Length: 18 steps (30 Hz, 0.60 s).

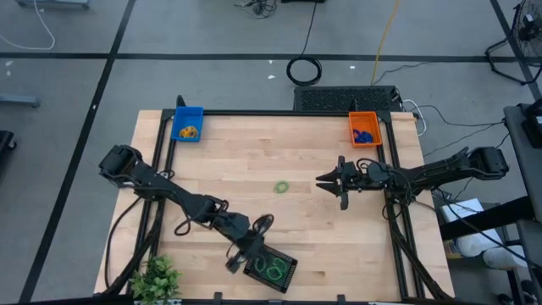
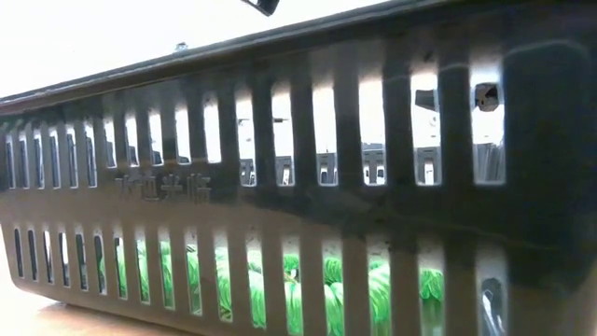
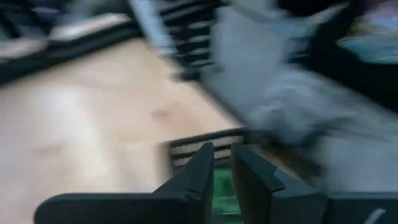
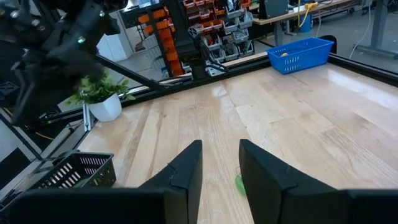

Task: Sort spring keychains into baskets
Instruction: Put the green spring keychain into the black basket

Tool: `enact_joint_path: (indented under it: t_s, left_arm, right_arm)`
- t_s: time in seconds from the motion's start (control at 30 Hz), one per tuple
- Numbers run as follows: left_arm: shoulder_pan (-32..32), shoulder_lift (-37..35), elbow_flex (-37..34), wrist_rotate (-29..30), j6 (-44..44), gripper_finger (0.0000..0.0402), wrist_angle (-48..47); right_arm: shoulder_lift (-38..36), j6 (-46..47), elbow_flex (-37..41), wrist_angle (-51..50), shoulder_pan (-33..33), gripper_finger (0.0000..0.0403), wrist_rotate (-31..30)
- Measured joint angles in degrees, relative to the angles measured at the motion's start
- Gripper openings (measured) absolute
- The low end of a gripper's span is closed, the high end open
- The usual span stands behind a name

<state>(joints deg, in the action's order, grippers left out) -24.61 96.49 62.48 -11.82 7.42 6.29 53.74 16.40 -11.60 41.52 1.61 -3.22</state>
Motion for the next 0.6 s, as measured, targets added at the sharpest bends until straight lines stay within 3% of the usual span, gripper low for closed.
enact_joint_path:
  t_s: [0.17, 0.27, 0.47, 0.6]
  left_arm:
    - [3.6, 0.0, 0.0, 23.9, -1.8, 0.0063, -0.4]
    - [7.7, 0.8, 0.0, 31.7, -7.6, 0.0063, -2.4]
    - [16.5, 3.2, -0.2, 27.0, -16.5, 0.0065, -5.2]
    - [21.4, 7.8, -0.2, 23.6, -20.6, 0.0096, -6.2]
  right_arm:
    - [0.0, 0.0, 0.0, 0.0, 0.0, 0.0091, 0.0]
    - [0.0, 0.0, 0.0, 0.0, 0.0, 0.0091, 0.0]
    - [0.0, 0.0, 0.0, 0.3, 0.0, 0.0091, 0.0]
    - [0.0, 0.0, 0.0, 0.3, 0.0, 0.0091, 0.0]
